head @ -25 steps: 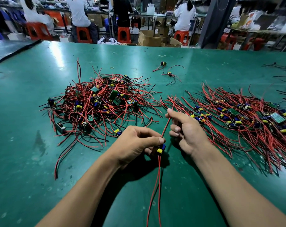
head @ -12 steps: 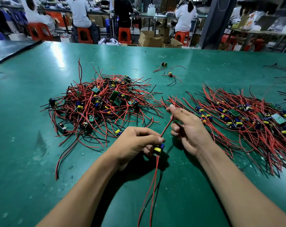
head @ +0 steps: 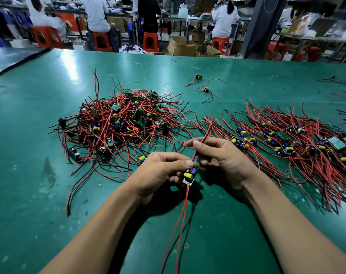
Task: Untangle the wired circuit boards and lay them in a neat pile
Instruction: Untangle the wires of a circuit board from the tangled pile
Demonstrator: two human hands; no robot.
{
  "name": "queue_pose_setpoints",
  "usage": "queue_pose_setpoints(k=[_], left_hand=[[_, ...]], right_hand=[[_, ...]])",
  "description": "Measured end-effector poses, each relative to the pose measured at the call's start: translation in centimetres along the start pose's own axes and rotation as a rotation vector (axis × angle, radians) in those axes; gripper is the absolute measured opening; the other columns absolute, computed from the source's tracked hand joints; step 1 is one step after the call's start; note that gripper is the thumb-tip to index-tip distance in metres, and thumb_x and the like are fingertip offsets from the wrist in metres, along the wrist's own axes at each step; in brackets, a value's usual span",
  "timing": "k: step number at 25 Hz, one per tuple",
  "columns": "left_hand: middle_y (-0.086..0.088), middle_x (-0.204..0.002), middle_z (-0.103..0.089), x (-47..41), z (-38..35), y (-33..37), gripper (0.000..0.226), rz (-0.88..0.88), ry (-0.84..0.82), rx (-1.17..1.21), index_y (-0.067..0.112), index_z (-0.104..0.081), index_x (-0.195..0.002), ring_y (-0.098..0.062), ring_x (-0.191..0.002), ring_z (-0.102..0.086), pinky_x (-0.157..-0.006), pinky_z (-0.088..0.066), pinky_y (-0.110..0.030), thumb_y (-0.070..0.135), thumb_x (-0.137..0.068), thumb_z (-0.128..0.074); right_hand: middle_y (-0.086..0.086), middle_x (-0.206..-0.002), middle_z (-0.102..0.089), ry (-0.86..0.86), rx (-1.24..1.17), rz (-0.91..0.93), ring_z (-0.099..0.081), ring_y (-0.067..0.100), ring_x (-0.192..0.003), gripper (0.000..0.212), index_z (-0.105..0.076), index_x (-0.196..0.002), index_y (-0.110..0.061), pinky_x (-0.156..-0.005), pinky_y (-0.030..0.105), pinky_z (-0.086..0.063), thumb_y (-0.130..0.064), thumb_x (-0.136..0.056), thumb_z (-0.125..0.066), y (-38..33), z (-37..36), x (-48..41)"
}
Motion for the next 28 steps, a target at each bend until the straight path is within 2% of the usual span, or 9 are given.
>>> queue_pose_setpoints(k=[1, 3, 7, 10, 12, 19, 24, 28], left_hand=[[-0.007, -0.070, -0.067, 0.0, 0.0, 0.0, 0.013, -0.004, -0.008, -0.028, 0.004, -0.076, -0.081, -0.014, -0.058, -0.055, -0.056, -0.045, -0.020, 0.013, -0.073, -0.072], [-0.006, -0.070, -0.069, 0.0, 0.0, 0.1, 0.010, 0.000, -0.024, -0.065, 0.003, -0.076, -0.081, -0.012, -0.057, -0.055, -0.055, -0.044, -0.018, 0.011, -0.076, -0.072], [-0.003, -0.067, -0.069, 0.1, -0.4, 0.1, 0.009, -0.007, -0.043, -0.126, 0.004, -0.076, -0.077, -0.005, -0.050, -0.053, -0.049, -0.041, -0.012, 0.003, -0.082, -0.069], [-0.004, -0.068, -0.069, 0.1, -0.2, 0.2, 0.006, -0.003, -0.031, -0.112, 0.003, -0.077, -0.079, -0.006, -0.051, -0.054, -0.050, -0.042, -0.013, 0.008, -0.078, -0.073], [-0.005, -0.069, -0.069, 0.0, -0.2, 0.2, 0.014, 0.001, -0.042, -0.098, 0.004, -0.077, -0.079, -0.008, -0.054, -0.054, -0.052, -0.043, -0.014, 0.015, -0.071, -0.075], [-0.004, -0.070, -0.069, 0.0, 0.2, 0.3, 0.015, 0.021, -0.072, -0.115, 0.009, -0.079, -0.076, -0.009, -0.057, -0.053, -0.056, -0.042, -0.017, 0.020, -0.067, -0.075], [-0.007, -0.072, -0.068, 0.0, 0.2, 0.2, 0.008, 0.023, -0.060, -0.106, 0.009, -0.078, -0.074, -0.009, -0.056, -0.051, -0.055, -0.040, -0.017, 0.014, -0.071, -0.074], [-0.010, -0.075, -0.067, -0.1, 0.3, 0.1, 0.014, 0.020, -0.054, -0.127, 0.009, -0.078, -0.074, -0.008, -0.056, -0.050, -0.054, -0.041, -0.015, 0.004, -0.082, -0.069]], right_hand=[[-0.002, -0.060, -0.054, 0.041, 0.019, 0.029, -0.045, 0.008, -0.045, 0.035, -0.077, -0.101, -0.012, -0.042, 0.019, -0.033, -0.035, -0.075, -0.080, 0.0, 0.0, 0.0], [-0.001, -0.053, -0.047, 0.133, 0.047, 0.070, -0.036, 0.010, -0.040, 0.033, -0.075, -0.097, -0.011, -0.041, 0.019, -0.025, -0.038, -0.076, -0.078, 0.0, -0.1, 0.0], [0.006, -0.069, -0.048, 0.350, -0.078, 0.181, -0.035, 0.005, -0.038, 0.025, -0.070, -0.087, -0.010, -0.039, 0.017, -0.023, -0.028, -0.072, -0.078, -0.6, 1.0, -0.5], [-0.003, -0.061, -0.054, 0.430, -0.081, 0.294, -0.034, 0.005, -0.037, 0.009, -0.069, -0.082, -0.014, -0.038, 0.016, -0.025, -0.014, -0.079, -0.078, -0.7, 1.0, -0.7], [-0.004, -0.063, -0.058, 0.483, -0.054, 0.342, -0.032, 0.006, -0.038, 0.011, -0.070, -0.080, -0.016, -0.039, 0.018, -0.025, -0.008, -0.082, -0.077, -0.8, 1.1, -0.6], [-0.007, -0.063, -0.063, 0.496, -0.181, 0.362, -0.032, 0.003, -0.037, 0.015, -0.066, -0.078, -0.014, -0.037, 0.016, -0.026, -0.003, -0.081, -0.075, -1.0, 0.9, -0.7], [-0.007, -0.059, -0.057, 0.480, -0.342, 0.298, -0.032, 0.003, -0.034, 0.018, -0.060, -0.071, -0.020, -0.035, 0.014, -0.023, -0.012, -0.075, -0.076, -0.8, 0.7, -0.7], [-0.003, -0.062, -0.049, 0.548, -0.251, 0.323, -0.032, 0.006, -0.034, 0.035, -0.058, -0.055, -0.025, -0.036, 0.014, -0.022, -0.017, -0.085, -0.076, -0.8, 1.1, -0.6]])
Point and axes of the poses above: each hand's wrist, its own x-axis away from the middle knuckle, its own z-axis out of the back of the hand, y = z × x, the point moved 3 cm from there along -x, towards the middle knuckle
